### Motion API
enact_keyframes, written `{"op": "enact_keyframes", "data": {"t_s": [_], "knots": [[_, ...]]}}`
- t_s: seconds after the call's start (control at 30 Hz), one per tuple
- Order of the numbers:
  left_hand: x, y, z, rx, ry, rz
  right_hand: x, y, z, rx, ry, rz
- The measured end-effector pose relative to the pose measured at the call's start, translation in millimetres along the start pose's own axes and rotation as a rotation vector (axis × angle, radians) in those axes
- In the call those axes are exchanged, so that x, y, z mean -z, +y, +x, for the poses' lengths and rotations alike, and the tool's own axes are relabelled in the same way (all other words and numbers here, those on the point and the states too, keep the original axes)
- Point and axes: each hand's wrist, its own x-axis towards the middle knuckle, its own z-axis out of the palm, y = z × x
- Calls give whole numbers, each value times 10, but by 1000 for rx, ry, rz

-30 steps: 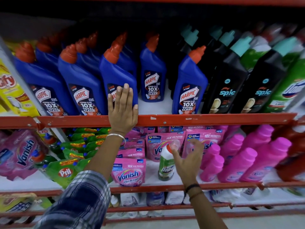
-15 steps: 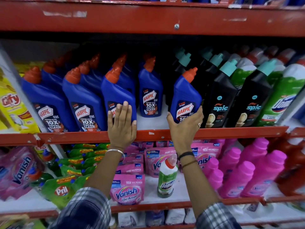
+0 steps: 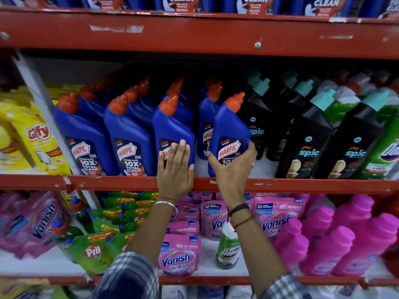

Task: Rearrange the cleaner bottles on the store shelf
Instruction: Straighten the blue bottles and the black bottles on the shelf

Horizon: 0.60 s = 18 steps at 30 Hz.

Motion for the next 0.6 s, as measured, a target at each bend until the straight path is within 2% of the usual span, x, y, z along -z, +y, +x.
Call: {"op": "enact_keyframes", "data": {"t_s": [0.23, 0.6], "knots": [[20, -1, 5, 2, -17, -23, -146, -40, -128, -5, 17, 1], [32, -3, -1, 7, -25, -41, -197, -64, -190, 15, 90, -136]]}}
